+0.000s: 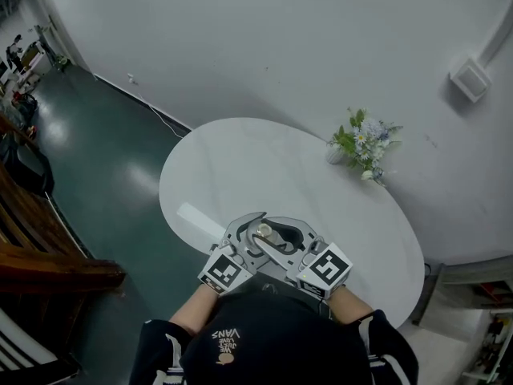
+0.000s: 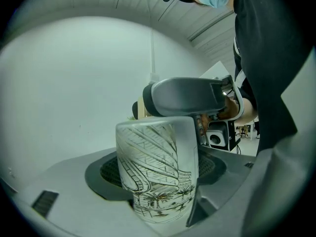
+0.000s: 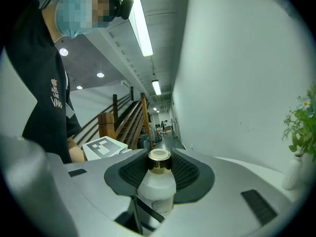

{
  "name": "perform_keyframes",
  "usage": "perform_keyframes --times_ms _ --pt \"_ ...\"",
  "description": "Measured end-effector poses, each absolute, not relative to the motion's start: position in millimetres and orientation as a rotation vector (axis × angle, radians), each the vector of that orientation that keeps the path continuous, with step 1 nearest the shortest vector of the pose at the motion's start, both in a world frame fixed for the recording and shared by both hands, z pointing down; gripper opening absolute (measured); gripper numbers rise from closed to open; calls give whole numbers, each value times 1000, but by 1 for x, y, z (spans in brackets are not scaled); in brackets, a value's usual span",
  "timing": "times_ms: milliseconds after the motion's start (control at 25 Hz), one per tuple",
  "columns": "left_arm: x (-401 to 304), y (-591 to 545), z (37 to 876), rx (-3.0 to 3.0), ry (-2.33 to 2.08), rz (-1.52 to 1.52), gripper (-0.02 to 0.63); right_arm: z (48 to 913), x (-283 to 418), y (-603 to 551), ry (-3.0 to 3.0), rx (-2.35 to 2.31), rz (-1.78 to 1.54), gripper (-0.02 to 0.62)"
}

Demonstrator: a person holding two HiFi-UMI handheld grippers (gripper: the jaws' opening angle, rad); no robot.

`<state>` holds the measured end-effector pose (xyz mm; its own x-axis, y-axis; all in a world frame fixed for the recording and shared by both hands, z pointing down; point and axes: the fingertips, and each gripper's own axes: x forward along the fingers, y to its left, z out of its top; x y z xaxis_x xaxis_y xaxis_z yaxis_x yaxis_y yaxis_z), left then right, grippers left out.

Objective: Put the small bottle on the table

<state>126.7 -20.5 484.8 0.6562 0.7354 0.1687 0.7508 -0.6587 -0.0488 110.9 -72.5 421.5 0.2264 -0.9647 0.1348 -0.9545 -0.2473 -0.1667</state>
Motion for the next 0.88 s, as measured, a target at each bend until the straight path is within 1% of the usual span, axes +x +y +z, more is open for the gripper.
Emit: perform_keyframes --times_ms 480,880 --pt "199 -63 500 -2735 -1381 -231 379 444 195 -112 1689 -2544 -396 155" --pt "232 -117 530 -2828 -1275 -339 379 491 283 -105 1411 -2681 -455 155"
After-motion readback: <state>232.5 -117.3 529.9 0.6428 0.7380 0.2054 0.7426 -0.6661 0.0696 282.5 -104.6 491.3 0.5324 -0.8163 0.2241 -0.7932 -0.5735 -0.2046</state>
